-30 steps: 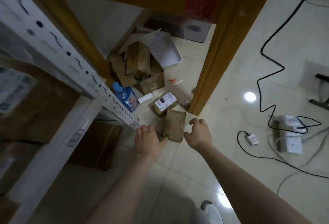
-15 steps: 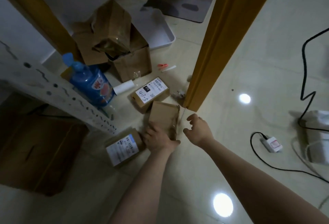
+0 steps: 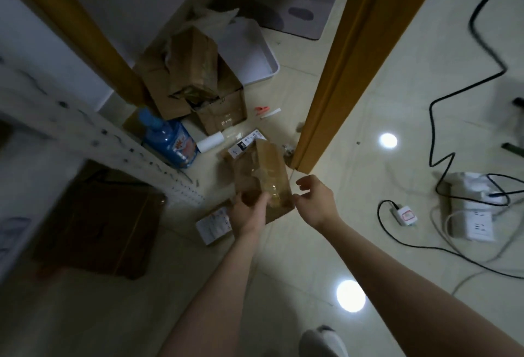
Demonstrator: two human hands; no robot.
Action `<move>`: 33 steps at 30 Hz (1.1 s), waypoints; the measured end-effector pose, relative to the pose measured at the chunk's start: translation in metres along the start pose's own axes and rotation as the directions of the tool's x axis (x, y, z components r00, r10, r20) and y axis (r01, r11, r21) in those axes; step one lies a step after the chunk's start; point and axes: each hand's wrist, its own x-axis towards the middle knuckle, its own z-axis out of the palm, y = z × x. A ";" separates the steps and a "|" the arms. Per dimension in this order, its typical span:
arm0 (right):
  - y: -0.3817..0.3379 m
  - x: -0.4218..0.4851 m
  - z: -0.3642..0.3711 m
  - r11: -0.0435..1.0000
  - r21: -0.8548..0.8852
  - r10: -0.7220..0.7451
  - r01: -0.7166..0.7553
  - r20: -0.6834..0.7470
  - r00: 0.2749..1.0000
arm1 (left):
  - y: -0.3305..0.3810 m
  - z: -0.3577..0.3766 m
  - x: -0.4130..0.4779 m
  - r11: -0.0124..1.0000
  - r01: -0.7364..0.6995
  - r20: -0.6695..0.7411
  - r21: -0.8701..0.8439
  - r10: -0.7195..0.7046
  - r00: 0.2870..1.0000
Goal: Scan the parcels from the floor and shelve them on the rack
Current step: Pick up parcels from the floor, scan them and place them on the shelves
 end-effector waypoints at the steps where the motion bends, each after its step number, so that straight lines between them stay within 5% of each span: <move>1: -0.018 -0.016 -0.009 1.000 0.028 0.005 -0.005 -0.011 1.000 | 0.017 -0.014 -0.018 0.995 0.031 -0.013 -0.093 -0.033 0.999; 7: -0.137 -0.136 -0.075 0.925 0.371 0.104 -0.079 -0.046 0.994 | 0.119 -0.123 -0.145 0.736 0.347 0.204 -0.581 -0.281 0.938; 11: -0.210 -0.224 -0.123 0.790 0.597 0.179 -0.142 -0.003 0.984 | 0.186 -0.201 -0.249 0.546 0.453 0.380 -0.705 -0.248 0.891; 16: -0.284 -0.329 -0.184 0.604 0.784 0.170 -0.143 0.049 0.984 | 0.261 -0.285 -0.356 0.427 0.527 0.528 -0.735 -0.127 0.840; 23: -0.355 -0.450 -0.241 0.398 0.913 -0.050 -0.085 0.114 0.992 | 0.310 -0.355 -0.475 0.485 0.493 0.577 -0.723 0.031 0.816; 30: -0.383 -0.514 -0.253 0.427 0.903 -0.204 -0.052 0.152 0.967 | 0.303 -0.420 -0.531 0.561 0.409 0.556 -0.719 0.112 0.824; 33: -0.392 -0.527 -0.247 0.422 0.907 -0.212 -0.017 0.117 0.970 | 0.304 -0.441 -0.536 0.606 0.325 0.451 -0.726 0.062 0.890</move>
